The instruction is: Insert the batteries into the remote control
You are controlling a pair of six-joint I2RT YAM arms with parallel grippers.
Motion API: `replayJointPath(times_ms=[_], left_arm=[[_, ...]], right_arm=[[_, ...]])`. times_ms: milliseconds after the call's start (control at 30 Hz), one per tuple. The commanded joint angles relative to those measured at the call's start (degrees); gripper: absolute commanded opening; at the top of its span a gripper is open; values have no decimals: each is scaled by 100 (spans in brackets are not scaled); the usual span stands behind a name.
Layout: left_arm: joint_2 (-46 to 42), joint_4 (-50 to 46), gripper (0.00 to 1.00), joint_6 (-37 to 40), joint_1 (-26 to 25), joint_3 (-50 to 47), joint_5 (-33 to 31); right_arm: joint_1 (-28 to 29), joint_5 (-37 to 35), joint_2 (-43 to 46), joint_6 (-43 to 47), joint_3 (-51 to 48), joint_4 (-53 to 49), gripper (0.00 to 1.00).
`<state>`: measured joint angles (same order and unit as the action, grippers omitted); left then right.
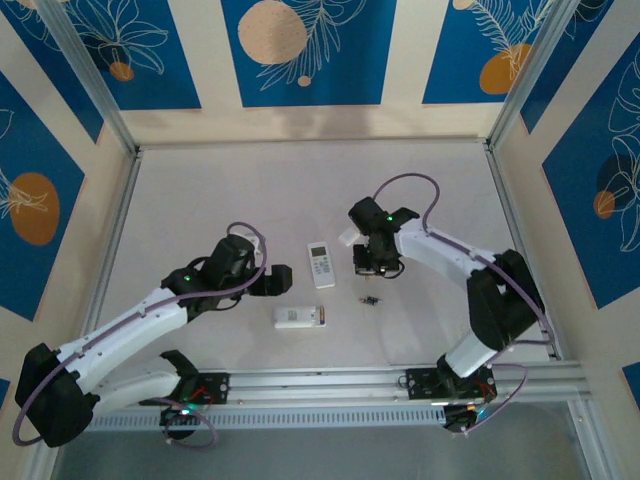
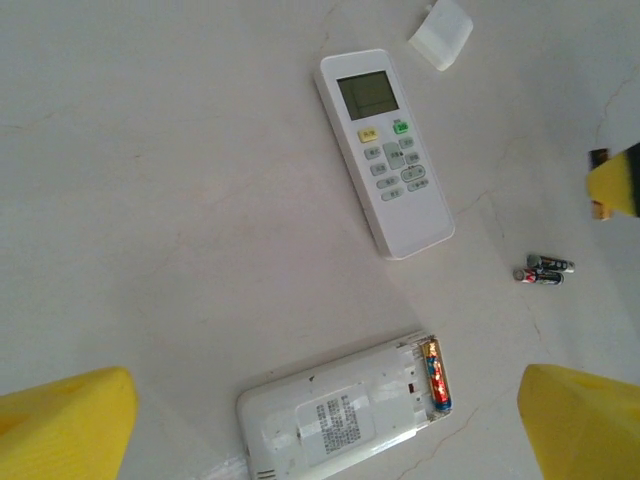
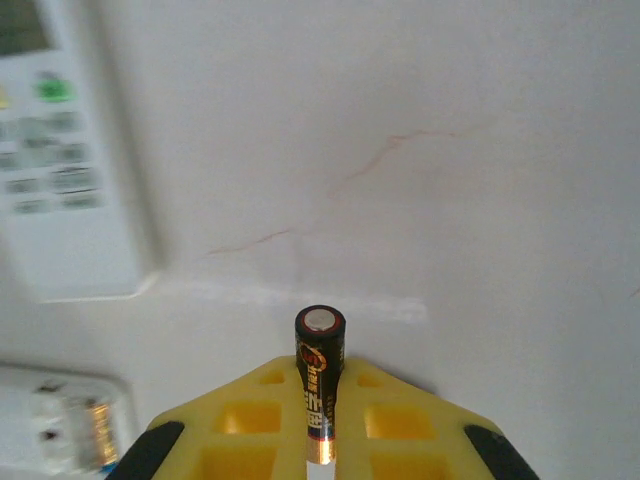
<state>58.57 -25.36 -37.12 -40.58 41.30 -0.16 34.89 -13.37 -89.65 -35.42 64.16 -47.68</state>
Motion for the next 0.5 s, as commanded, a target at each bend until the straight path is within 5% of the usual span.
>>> replayJointPath(times_ms=[0, 200, 467], left_arm=[[-33, -36, 97, 62, 117, -78, -98], [-138, -70, 100, 76, 199, -155, -67], [-265, 10, 100, 32, 277, -341, -41]], right_arm=[[338, -8, 250, -820, 122, -312, 10], [1158, -105, 419, -1732, 298, -728, 10], [2021, 766, 263, -2754, -15, -397, 10]])
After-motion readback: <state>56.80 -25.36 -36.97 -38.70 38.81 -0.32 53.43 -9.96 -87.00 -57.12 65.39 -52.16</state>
